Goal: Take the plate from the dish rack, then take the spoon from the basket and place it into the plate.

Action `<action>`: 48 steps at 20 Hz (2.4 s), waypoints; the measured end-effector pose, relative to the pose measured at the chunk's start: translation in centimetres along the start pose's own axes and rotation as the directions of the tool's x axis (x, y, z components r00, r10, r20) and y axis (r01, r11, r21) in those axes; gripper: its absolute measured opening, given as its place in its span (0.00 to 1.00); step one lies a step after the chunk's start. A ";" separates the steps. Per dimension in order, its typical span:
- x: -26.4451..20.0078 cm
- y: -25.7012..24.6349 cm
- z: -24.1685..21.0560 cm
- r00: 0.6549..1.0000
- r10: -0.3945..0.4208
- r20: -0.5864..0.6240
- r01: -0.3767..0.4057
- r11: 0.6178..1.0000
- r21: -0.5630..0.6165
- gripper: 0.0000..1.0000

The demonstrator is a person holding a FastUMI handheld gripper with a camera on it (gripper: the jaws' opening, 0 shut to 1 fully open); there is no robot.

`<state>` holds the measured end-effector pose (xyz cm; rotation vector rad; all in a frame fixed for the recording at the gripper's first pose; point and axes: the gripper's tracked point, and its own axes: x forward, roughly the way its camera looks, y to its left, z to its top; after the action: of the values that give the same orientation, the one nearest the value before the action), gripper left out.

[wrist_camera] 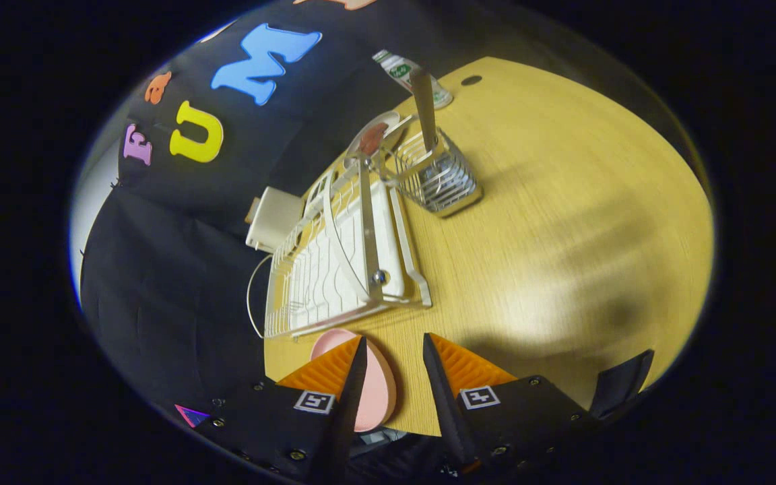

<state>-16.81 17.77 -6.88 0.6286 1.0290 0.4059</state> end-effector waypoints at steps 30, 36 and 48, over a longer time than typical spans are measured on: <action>4.2 -3.8 19.3 0.697 -0.250 0.672 0.267 0.960 0.081 0.09; 2.0 -2.8 21.0 0.680 -0.231 0.696 0.268 0.962 0.058 0.09; -5.0 9.1 21.0 0.720 -0.040 0.693 0.260 0.941 -0.216 0.09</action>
<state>-0.82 15.63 10.09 0.3580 0.2852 0.1469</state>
